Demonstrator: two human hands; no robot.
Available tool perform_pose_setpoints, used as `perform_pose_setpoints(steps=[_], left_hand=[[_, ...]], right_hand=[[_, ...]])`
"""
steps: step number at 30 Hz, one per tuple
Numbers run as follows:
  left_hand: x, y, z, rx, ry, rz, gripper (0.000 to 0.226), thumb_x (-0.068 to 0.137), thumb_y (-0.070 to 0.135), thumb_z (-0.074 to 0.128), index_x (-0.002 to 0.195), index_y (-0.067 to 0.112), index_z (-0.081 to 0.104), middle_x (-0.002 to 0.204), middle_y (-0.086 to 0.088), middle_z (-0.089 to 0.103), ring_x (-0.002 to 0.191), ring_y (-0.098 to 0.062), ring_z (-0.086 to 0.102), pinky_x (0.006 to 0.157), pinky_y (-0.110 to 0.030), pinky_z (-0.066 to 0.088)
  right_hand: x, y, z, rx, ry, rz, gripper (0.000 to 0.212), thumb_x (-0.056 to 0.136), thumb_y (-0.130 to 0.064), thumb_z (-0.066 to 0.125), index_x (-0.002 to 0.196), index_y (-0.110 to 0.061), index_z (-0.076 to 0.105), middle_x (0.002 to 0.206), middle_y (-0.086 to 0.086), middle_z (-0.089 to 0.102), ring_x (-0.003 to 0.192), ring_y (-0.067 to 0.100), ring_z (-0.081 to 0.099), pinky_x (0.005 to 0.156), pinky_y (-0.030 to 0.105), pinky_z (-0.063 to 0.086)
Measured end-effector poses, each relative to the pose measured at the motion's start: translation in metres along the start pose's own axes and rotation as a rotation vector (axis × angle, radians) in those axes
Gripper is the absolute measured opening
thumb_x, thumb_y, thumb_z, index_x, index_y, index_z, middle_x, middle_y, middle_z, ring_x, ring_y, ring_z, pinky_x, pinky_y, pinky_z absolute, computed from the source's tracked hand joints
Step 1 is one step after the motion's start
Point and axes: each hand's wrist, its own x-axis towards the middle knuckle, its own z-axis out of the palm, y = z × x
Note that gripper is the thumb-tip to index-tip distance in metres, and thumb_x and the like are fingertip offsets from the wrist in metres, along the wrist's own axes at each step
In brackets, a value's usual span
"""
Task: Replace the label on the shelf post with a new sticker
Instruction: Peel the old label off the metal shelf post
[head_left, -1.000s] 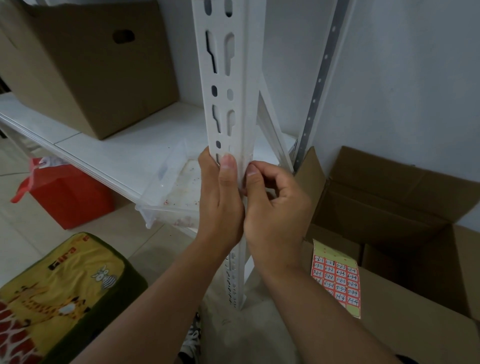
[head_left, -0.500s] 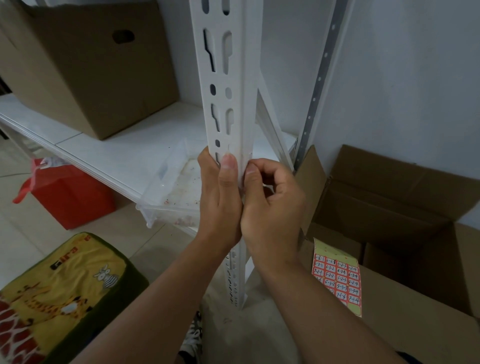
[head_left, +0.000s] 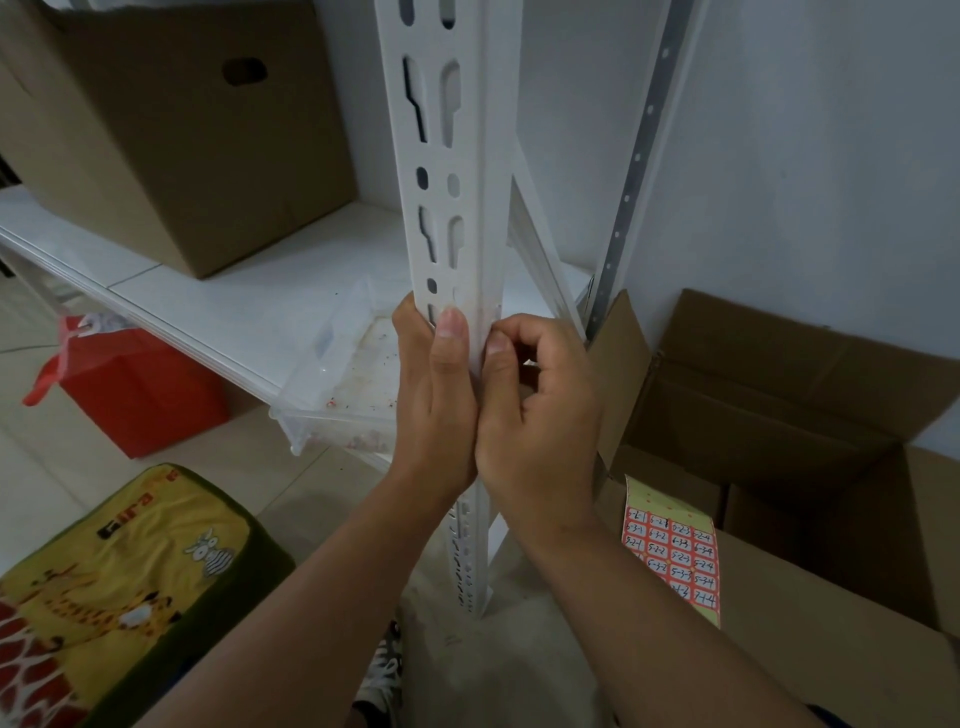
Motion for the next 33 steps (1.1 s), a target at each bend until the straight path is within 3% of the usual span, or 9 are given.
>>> perform_pose_setpoints(steps=[8,13,17,21,30,33], left_hand=[[-0.001,-0.002,0.001,0.005,-0.019,0.042,0.034,0.089,0.058,0.029,0.099,0.027,0.038,0.086,-0.004,0.048,0.078,-0.021,0.052,0.068,-0.041,0.049],[-0.001,-0.001,0.000,0.001,-0.057,0.036,0.048,0.088,0.060,0.028,0.107,0.017,0.037,0.093,-0.012,0.050,0.086,-0.031,0.056,0.074,-0.048,0.054],[-0.003,0.000,-0.005,0.015,-0.090,0.042,0.042,0.086,0.060,0.023,0.106,0.027,0.038,0.094,0.003,0.055,0.085,-0.006,0.060,0.073,-0.027,0.056],[-0.003,0.002,-0.008,0.008,-0.128,0.050,0.047,0.088,0.058,0.022,0.110,0.021,0.040,0.098,-0.004,0.057,0.091,-0.018,0.062,0.075,-0.040,0.057],[-0.003,0.001,-0.007,0.001,-0.110,0.070,0.047,0.088,0.057,0.023,0.111,0.019,0.038,0.095,0.005,0.053,0.087,0.000,0.059,0.073,-0.018,0.051],[-0.003,0.000,-0.004,-0.007,-0.090,0.075,0.050,0.088,0.057,0.026,0.114,0.015,0.035,0.097,0.004,0.051,0.089,-0.002,0.057,0.075,-0.020,0.050]], right_hand=[[0.002,0.005,-0.004,-0.047,-0.028,-0.121,0.007,0.093,-0.005,0.056,0.092,-0.001,0.061,0.090,0.006,0.061,0.083,0.008,0.055,0.071,0.017,0.049],[0.005,0.011,-0.006,-0.059,-0.061,-0.188,0.003,0.092,-0.001,0.058,0.092,-0.001,0.061,0.090,0.008,0.061,0.083,0.014,0.056,0.071,0.028,0.051],[0.003,0.009,-0.007,0.047,-0.070,-0.057,0.008,0.095,-0.009,0.056,0.099,-0.005,0.061,0.096,0.005,0.063,0.088,0.009,0.059,0.073,0.019,0.052],[0.006,0.007,-0.009,0.105,-0.055,-0.002,0.011,0.094,-0.014,0.057,0.103,-0.009,0.061,0.100,-0.002,0.061,0.093,0.004,0.060,0.076,0.010,0.049],[0.011,0.013,-0.013,0.009,-0.113,-0.120,0.011,0.094,-0.013,0.057,0.099,-0.006,0.064,0.096,-0.010,0.056,0.089,-0.007,0.053,0.078,0.008,0.045],[0.010,0.013,-0.011,0.008,-0.100,-0.115,0.012,0.094,-0.014,0.057,0.099,-0.006,0.065,0.097,-0.010,0.056,0.089,-0.009,0.053,0.078,0.006,0.045]])
